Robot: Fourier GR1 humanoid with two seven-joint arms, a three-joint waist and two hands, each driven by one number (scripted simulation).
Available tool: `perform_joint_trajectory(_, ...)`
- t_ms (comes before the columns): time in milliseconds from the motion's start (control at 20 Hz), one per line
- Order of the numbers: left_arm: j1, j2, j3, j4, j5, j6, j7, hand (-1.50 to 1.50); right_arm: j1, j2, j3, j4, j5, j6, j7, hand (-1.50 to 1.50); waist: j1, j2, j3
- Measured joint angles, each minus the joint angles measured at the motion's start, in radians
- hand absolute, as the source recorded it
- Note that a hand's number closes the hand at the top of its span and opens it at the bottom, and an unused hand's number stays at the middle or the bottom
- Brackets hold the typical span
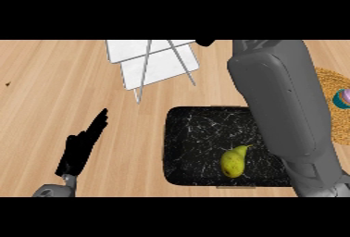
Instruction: Pick the lemon from the tray and place it in the tiered shelf
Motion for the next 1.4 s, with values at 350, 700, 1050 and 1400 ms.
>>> perform_joint_trajectory(350, -0.009, -0.016, -0.011, -0.011, -0.017, 0.0, 0.01, 0.0, -0.172, -0.03, -0.078, 0.369, 0.004, -0.123, -0.158, 1.5, 0.016, 0.007, 0.0)
perform_joint_trajectory(700, -0.021, -0.023, -0.017, -0.014, -0.025, -0.007, 0.014, 0.0, -0.291, -0.017, -0.115, 0.675, 0.014, -0.214, -0.277, 1.5, 0.04, 0.017, -0.001)
perform_joint_trajectory(1050, -0.037, -0.03, -0.023, -0.004, -0.033, -0.015, 0.006, 0.0, -0.357, 0.008, -0.16, 0.874, 0.0, -0.257, -0.344, 1.5, 0.061, 0.026, 0.0)
perform_joint_trajectory(1400, -0.055, -0.031, -0.025, -0.008, -0.034, -0.023, 0.009, 0.0, -0.321, 0.04, -0.418, 0.884, -0.262, -0.3, -0.412, -1.5, 0.072, 0.033, 0.009)
